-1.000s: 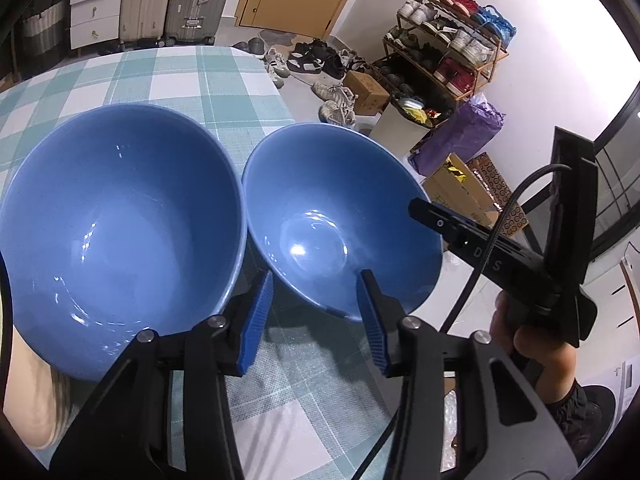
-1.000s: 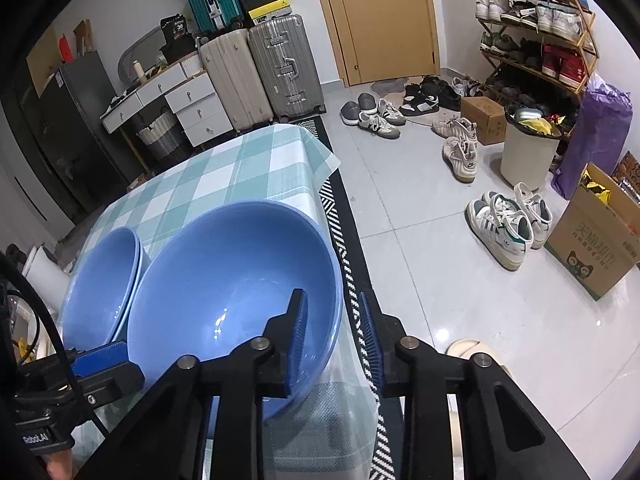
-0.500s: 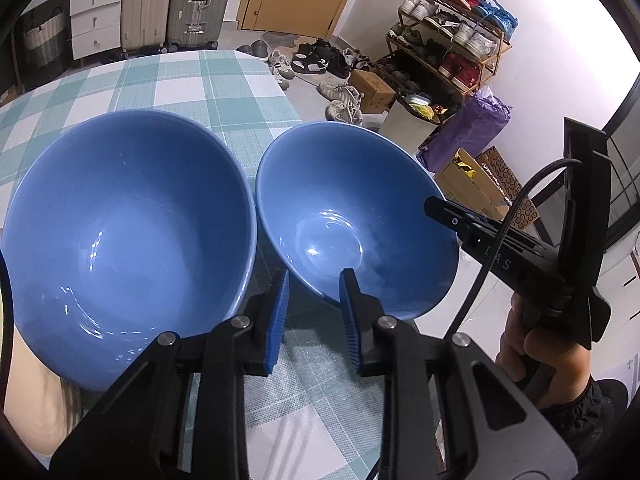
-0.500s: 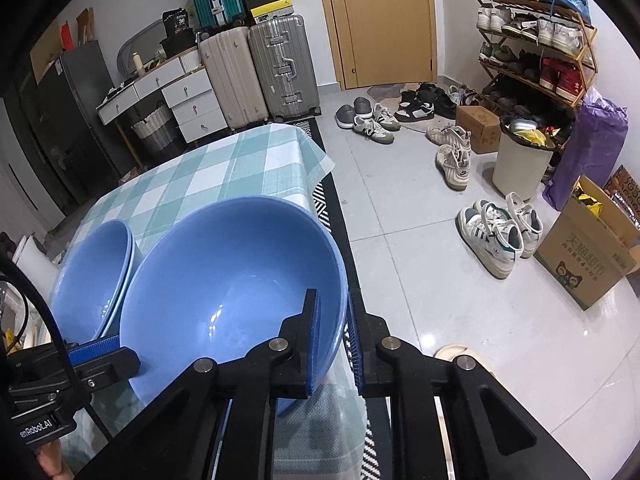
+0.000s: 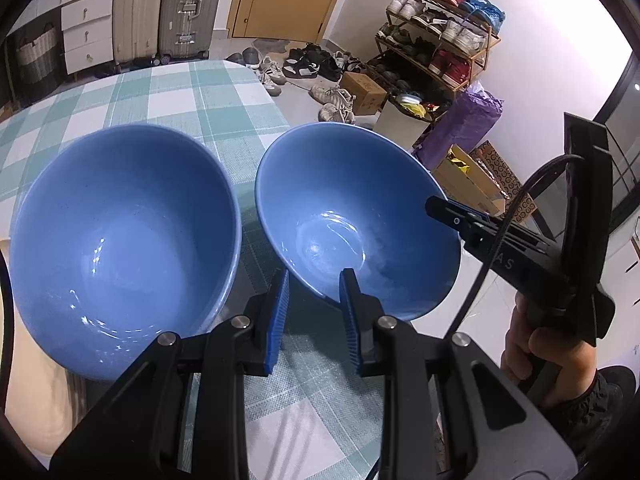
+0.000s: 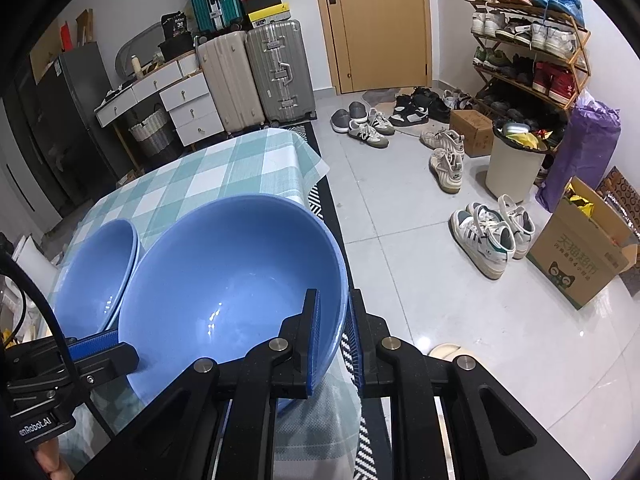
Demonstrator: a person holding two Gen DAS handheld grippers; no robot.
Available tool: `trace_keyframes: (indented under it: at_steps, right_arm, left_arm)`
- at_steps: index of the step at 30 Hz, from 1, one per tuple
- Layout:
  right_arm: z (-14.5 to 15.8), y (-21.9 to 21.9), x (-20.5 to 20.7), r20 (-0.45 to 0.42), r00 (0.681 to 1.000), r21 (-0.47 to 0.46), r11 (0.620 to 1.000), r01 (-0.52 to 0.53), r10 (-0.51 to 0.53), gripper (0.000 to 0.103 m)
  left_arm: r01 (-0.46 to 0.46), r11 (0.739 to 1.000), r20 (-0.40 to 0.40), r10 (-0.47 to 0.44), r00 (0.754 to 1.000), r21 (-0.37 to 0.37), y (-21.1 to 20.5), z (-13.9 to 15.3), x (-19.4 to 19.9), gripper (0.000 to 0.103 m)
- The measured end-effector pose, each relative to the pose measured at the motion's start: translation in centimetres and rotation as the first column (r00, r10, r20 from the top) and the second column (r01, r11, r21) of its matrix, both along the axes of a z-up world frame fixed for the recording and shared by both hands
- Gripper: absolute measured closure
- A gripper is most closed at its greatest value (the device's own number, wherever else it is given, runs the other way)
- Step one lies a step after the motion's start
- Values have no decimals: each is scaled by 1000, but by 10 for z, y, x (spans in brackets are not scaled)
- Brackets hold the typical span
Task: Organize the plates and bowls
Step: 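Close both grippers on the blue bowl rim and lift the bowls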
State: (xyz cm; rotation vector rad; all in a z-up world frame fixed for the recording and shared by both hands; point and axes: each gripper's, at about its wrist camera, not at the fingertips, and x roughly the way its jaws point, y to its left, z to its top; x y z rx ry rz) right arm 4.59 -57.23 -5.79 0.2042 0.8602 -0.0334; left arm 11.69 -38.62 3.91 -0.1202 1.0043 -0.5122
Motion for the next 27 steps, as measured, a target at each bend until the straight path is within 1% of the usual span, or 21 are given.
trace_keyframes:
  at_steps: [4, 13, 22, 27]
  right_arm:
    - [12, 2, -10, 20, 1000, -8, 1000, -4, 4, 89]
    - [48, 12, -29, 71, 997, -50, 999, -5, 9, 89]
    - [84, 32, -43, 126, 991, -84, 996, -23, 34, 89]
    - [99, 46, -42, 146, 988, -90, 995, -36, 49, 89]
  left_arm:
    - [6, 1000, 23, -6, 1000, -6, 3, 8, -4, 80]
    - [16, 1000, 91, -15, 996, -20, 15, 42, -21, 80]
    - [-4, 999, 151, 13, 988, -54, 38, 81, -41, 80]
    - [-19, 997, 174, 31, 984, -70, 55, 100, -48, 80]
